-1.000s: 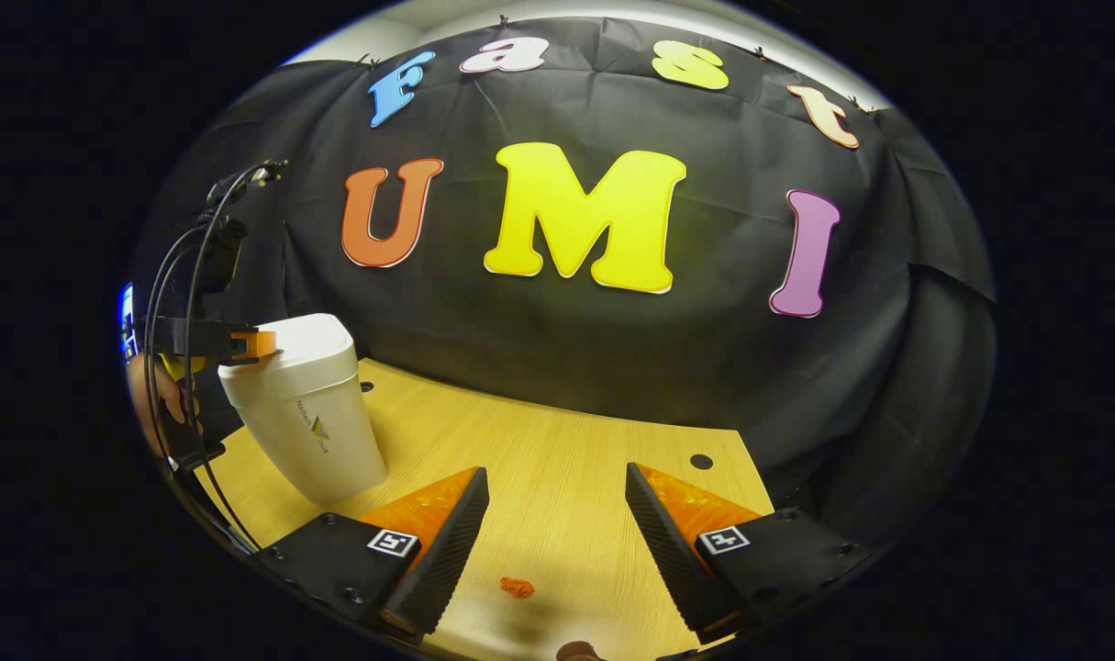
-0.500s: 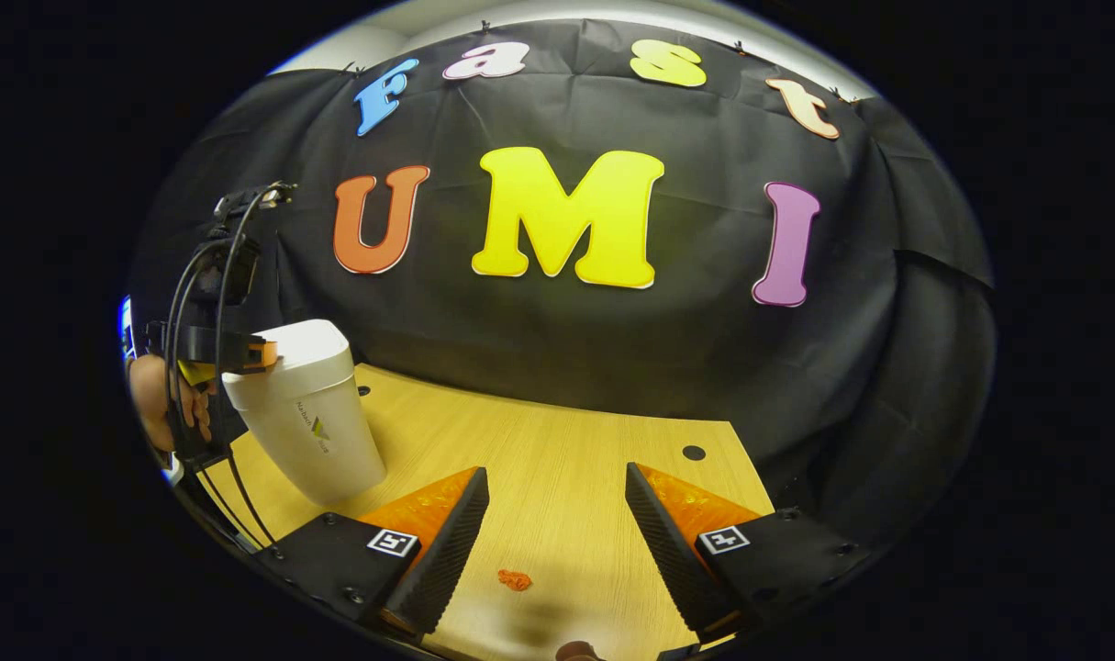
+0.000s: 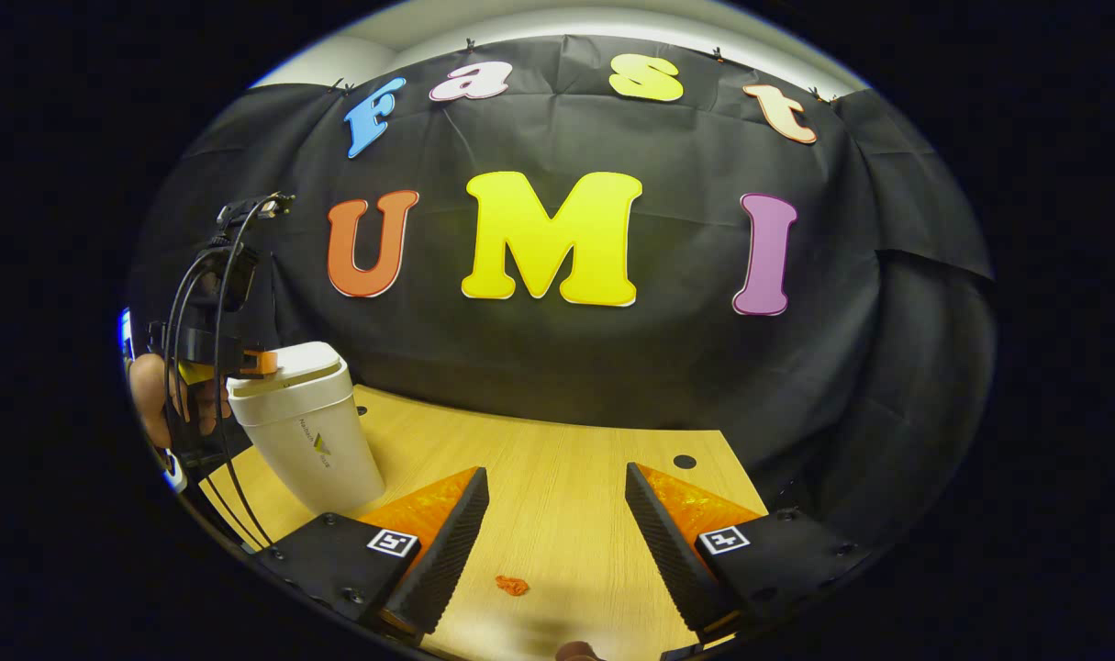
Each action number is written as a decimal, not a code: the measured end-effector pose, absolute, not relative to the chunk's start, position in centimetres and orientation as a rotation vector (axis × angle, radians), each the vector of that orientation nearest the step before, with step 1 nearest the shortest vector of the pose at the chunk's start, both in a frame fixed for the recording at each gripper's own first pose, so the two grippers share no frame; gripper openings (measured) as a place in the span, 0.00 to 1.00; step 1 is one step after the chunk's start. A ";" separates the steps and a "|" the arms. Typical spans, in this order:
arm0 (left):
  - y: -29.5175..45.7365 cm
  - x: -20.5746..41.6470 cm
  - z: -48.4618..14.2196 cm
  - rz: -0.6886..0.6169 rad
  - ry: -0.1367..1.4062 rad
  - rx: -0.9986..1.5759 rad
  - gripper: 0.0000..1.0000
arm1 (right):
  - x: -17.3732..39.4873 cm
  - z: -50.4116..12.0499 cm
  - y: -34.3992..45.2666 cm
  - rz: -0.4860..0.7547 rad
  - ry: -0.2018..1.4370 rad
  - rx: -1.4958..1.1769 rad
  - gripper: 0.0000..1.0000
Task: Press the lid of the desktop garbage bin to open it, pick up the crumpled paper on the desktop and throw it into the bin, then pick up the pop can on the desktop and drop it into the bin, and finally close the garbage bin lid.
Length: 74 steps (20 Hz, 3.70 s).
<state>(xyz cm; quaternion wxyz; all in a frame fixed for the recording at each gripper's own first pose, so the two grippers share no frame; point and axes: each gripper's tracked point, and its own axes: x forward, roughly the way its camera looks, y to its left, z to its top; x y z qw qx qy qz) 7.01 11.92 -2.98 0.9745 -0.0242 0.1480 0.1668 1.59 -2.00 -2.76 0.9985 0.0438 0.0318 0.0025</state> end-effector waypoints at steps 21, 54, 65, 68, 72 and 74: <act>5.6 1.5 -3.7 0.227 0.257 -0.040 0.83 | 2.1 -7.7 0.8 0.065 0.157 0.040 0.95; 2.3 -1.0 -18.0 -0.058 0.424 0.060 0.97 | 8.8 -32.3 6.3 0.089 0.874 -0.078 0.95; 4.8 -1.7 -20.2 -0.002 0.467 0.097 0.97 | 10.4 -33.0 6.6 0.125 1.012 -0.057 0.74; 4.5 -2.1 -20.3 -0.015 0.465 0.092 0.98 | 10.4 -33.4 6.5 0.122 1.022 -0.091 0.70; 4.6 -2.5 -20.4 -0.020 0.468 0.095 0.97 | 10.5 -33.5 6.9 0.128 1.045 -0.052 0.53; 4.6 -2.6 -20.6 -0.025 0.469 0.097 0.97 | 10.4 -33.8 7.0 0.139 1.064 -0.032 0.53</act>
